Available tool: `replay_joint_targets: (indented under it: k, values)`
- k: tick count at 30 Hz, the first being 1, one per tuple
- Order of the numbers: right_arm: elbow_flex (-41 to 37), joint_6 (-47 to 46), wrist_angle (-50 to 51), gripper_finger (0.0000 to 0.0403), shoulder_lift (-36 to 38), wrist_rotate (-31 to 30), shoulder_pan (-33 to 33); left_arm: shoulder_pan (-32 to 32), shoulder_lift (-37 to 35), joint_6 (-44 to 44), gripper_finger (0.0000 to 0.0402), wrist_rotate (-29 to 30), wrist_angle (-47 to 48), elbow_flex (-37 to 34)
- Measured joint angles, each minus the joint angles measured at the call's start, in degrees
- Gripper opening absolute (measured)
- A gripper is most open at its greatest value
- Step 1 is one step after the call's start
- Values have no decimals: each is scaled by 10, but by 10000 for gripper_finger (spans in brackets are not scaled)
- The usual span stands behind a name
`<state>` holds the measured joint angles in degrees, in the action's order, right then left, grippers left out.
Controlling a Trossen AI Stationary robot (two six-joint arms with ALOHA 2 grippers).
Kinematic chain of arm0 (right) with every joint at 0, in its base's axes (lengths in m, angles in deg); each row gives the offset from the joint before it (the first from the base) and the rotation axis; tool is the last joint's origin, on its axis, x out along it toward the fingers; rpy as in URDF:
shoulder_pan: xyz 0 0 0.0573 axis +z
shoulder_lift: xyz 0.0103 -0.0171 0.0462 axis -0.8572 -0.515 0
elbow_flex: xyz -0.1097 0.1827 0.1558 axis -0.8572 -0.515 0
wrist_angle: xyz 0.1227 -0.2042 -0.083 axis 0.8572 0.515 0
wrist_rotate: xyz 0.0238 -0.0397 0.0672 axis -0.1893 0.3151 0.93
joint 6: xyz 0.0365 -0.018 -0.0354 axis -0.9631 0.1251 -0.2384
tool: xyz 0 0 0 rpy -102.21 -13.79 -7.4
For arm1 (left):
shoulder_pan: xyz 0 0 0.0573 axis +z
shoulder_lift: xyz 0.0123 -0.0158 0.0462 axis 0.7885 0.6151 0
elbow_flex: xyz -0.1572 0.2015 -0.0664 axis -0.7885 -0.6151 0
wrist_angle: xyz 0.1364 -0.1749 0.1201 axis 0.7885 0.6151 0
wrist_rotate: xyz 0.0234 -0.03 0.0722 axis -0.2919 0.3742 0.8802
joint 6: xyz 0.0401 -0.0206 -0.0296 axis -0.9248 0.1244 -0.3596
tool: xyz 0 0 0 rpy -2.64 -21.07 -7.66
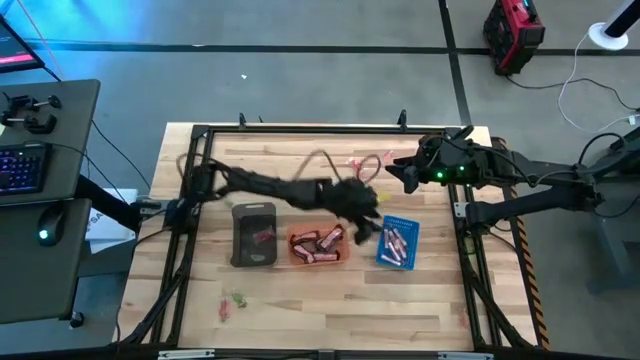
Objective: Sort candy by brand, put in halloween buckets
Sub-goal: Put the orange gummy into the black bin
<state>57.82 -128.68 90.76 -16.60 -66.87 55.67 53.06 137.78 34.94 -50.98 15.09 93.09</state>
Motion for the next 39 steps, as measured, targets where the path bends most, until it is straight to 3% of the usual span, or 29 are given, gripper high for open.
replay_joint_targets:
  k: [3, 6, 9, 14, 18, 22, 28, 33, 39]
  values:
    - [0, -40, 41, 211, -1, -28, -13, 29, -59, -51, 211, 11, 152, -25]
    - [0, -78, 97, 211, -7, -35, -40, 61, -127, -60, 207, 50, 207, -108]
    - [0, -101, 151, 211, -19, -13, -70, 91, -228, -4, 204, 62, 145, -243]
    - [0, -107, 181, 211, -70, 25, -128, 98, -407, 172, 203, 93, -36, -483]
    - [0, -103, 144, 211, -148, 42, -194, 79, -499, 240, 203, 147, -116, -588]
    - [0, -93, 92, 211, -241, 71, -274, 85, -536, 190, 203, 181, -114, -605]
    - [0, -122, 35, 211, -369, 105, -361, 130, -547, 73, 203, 183, -116, -572]
    - [0, -184, 32, 211, -440, 146, -391, 171, -547, 62, 203, 184, -116, -543]
    - [0, -252, 5, 211, -467, 122, -398, 209, -547, 7, 203, 149, -116, -524]
